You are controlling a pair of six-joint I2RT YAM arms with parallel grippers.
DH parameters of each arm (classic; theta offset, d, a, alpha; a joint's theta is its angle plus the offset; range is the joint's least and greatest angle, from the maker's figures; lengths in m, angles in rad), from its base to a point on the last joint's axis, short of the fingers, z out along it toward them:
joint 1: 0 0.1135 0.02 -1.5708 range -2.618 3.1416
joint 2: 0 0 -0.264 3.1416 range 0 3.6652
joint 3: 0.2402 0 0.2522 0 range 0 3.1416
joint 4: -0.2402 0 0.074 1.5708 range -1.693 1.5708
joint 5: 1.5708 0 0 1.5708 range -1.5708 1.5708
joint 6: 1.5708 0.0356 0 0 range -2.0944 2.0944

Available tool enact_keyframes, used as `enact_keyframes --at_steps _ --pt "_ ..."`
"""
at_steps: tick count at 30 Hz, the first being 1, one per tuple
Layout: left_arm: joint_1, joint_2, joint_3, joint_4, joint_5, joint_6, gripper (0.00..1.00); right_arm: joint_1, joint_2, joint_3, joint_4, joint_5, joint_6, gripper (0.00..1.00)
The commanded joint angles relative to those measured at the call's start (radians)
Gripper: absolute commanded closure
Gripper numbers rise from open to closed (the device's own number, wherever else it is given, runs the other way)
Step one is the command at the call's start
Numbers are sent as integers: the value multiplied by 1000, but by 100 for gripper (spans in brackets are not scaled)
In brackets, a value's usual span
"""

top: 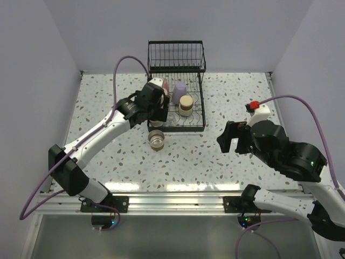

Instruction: Load the cups into the dish rack

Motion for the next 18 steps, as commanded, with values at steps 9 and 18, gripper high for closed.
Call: enact_keyframes --at_steps 9,18 --pt "60 -271 -382 -65 20 -154 35 2 170 -104 219 -349 33 7" --pt "85 -244 -521 93 132 -135 46 2 137 -195 236 -380 118 8"
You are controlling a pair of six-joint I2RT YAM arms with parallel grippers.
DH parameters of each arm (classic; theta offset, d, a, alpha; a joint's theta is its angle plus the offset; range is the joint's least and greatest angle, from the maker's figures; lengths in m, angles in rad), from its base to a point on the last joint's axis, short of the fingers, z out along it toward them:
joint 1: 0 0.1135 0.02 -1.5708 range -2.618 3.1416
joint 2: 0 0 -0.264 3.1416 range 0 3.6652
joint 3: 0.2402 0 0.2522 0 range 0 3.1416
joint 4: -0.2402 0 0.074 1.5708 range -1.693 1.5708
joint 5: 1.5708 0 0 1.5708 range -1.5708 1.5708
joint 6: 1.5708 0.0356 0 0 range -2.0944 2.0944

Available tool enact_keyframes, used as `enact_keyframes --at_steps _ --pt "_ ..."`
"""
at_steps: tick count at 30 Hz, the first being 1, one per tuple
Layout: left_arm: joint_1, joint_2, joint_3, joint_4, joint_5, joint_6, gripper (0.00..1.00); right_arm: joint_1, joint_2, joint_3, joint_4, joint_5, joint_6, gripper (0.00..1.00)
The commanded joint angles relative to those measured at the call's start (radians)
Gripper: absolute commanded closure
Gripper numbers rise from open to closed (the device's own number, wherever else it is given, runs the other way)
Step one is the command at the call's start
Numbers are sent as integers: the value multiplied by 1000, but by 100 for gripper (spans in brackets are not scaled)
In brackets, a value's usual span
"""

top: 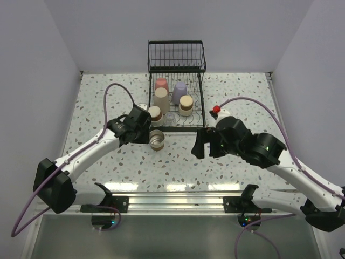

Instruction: Load the cups into the dish rack

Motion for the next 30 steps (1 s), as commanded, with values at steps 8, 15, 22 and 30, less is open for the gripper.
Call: enact_keyframes --at_steps 8,15,22,30 --pt "37 95 -7 191 111 7 46 2 -113 -44 -26 22 105 9" --pt "41 147 -15 228 123 17 53 2 -179 -64 -79 62 150 9" --pt "43 198 -22 248 131 3 67 2 -213 -68 -115 81 173 9" --pt "44 175 10 231 134 -6 100 2 -216 -65 -128 85 173 9"
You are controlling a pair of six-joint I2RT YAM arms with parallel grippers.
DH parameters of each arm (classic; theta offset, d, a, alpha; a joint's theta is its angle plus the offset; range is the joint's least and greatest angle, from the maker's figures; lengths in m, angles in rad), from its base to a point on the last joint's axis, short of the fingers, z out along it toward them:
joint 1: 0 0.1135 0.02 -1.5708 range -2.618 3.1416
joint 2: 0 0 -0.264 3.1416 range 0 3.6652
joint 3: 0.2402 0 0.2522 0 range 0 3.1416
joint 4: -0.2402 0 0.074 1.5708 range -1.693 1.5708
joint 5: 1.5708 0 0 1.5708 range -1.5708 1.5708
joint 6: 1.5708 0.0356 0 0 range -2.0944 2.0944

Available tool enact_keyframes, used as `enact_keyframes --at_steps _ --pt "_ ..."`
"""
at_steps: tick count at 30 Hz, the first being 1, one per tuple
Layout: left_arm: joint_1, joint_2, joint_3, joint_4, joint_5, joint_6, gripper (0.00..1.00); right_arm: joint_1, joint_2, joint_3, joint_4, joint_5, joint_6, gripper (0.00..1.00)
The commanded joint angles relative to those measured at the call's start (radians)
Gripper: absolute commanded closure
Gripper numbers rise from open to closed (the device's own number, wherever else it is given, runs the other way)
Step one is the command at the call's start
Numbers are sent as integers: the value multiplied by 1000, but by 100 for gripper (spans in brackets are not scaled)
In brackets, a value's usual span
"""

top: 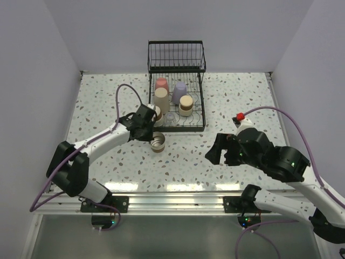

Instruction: Load the cups into the dish rack

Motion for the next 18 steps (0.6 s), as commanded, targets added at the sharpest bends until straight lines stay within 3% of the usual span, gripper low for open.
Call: enact_keyframes --at_steps 1,4,11,14,18 --pt "9 -47 41 4 -3 -6 100 2 1 5 -6 30 13 9" --pt "12 -94 95 -25 19 -6 100 2 10 22 8 37 0 8" --pt "35 -231 230 -11 222 -22 100 2 15 83 153 48 -38 2" --pt "64 -289 232 61 385 -70 100 2 15 105 295 17 -32 2" --pt "88 -369 200 277 564 -185 100 1 29 125 517 -10 44 2"
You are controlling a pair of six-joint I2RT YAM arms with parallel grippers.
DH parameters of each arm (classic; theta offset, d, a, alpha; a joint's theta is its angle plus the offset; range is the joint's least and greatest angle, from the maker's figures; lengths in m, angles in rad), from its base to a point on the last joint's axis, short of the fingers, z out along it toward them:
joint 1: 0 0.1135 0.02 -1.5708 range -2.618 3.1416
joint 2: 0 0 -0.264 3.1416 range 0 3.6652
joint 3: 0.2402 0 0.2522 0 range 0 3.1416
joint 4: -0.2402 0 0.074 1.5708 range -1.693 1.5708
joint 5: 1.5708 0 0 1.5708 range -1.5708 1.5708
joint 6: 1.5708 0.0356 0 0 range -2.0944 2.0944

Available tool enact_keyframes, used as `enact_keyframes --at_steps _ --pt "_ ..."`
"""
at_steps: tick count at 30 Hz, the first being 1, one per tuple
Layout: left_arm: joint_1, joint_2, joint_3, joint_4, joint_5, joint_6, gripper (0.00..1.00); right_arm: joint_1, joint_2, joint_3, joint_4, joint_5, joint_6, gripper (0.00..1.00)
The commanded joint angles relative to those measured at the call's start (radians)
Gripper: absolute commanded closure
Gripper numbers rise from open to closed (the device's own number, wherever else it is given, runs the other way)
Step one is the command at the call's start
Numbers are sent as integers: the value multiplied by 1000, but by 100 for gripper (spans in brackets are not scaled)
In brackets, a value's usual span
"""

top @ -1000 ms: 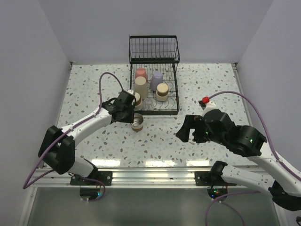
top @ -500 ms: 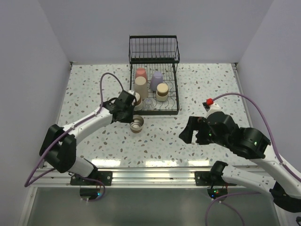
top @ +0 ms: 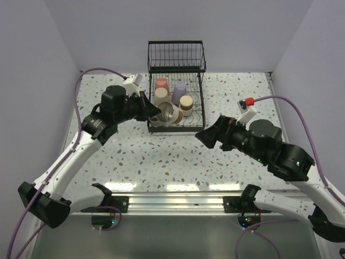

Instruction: Load the cups into the dish rack

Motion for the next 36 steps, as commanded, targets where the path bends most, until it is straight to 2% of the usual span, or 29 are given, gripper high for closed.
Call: enact_keyframes --at_steps 1,3,4,5,7,8,10,11,14,17,20,29,36 --pt "36 -67 -16 262 282 -178 100 1 14 50 336 -17 75 1" --pt "55 -114 -85 500 347 -315 100 -11 40 48 433 -42 117 1" --pt "77 -125 -107 572 401 -363 100 -25 58 53 519 -101 135 2" --pt "91 -135 -153 719 423 -413 100 -46 75 59 556 -159 157 2" --pt "131 -153 -208 880 481 -580 100 -161 131 53 689 -277 270 2" --pt "143 -158 -267 1051 493 -639 100 -204 139 33 752 -393 323 2" --pt "173 -155 -312 1194 519 -787 100 -284 141 -35 904 -427 446 2" --pt "180 -155 -343 1282 522 -818 100 -298 136 -45 923 -430 462 2" --pt "193 -156 -377 1393 521 -891 100 -321 156 -23 912 -451 461 2" --pt "193 -155 -418 1501 504 -963 100 -321 172 -16 931 -482 474 2" --pt "194 -149 -452 1542 490 -1004 100 -321 172 -38 960 -482 494 2" --pt "194 -110 -463 1552 484 -1016 100 -294 230 10 903 -546 448 2" --pt "193 -81 -440 1542 495 -1012 100 -193 270 37 894 -522 396 2"
